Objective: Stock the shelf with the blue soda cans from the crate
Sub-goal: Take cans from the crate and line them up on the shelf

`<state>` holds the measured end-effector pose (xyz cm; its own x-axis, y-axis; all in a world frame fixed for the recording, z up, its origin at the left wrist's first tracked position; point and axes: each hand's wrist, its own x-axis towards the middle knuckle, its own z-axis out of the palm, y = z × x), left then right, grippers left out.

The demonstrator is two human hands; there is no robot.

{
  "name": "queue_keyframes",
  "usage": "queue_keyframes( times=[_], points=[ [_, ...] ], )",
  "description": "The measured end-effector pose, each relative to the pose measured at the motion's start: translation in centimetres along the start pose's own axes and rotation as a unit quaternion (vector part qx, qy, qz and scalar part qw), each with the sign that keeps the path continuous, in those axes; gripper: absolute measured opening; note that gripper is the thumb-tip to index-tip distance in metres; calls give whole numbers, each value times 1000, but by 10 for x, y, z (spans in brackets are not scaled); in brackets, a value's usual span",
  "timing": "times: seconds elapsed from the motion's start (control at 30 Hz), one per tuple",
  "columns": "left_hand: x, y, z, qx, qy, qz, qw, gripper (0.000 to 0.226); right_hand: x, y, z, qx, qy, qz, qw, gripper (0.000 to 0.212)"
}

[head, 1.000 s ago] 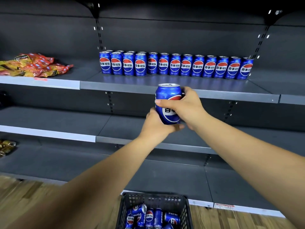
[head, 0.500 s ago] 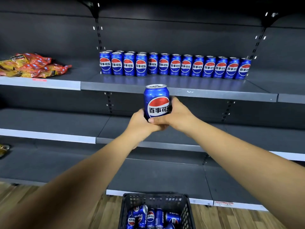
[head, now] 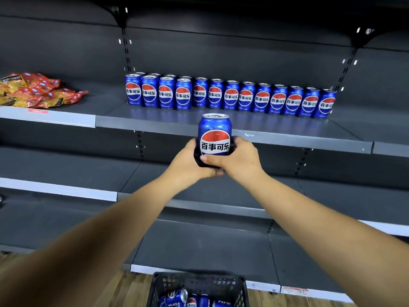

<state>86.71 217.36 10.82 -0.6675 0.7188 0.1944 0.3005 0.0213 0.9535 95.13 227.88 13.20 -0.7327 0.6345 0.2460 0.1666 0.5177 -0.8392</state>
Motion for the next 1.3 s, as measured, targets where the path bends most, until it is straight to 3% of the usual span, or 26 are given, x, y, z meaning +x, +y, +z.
queue_keyframes(
  times=[0.2, 0.4, 0.53, 0.83, 1.1, 1.3],
  points=[
    [35, 14, -13, 113, -8, -42, 993, 81, 41, 5, -13, 46, 17, 8, 999, 49],
    [78, 1, -42, 210, 57, -30, 976, 48, 76, 14, -4, 49, 36, 1, 998, 53],
    [100, -16, -58, 217, 93, -5, 972, 27, 99, 17, 8, 6, 44, -31, 999, 52],
    [155, -55, -107, 254, 42, 1, 966, 34, 162, 13, 62, -11, 100, -18, 995, 66],
    [218, -82, -168, 244, 56, 40, 967, 29, 217, 8, 107, -28, 126, 32, 991, 57],
    [258, -91, -193, 196, 4, 19, 980, 22, 244, 12, 131, -30, 152, 50, 987, 57]
  ],
)
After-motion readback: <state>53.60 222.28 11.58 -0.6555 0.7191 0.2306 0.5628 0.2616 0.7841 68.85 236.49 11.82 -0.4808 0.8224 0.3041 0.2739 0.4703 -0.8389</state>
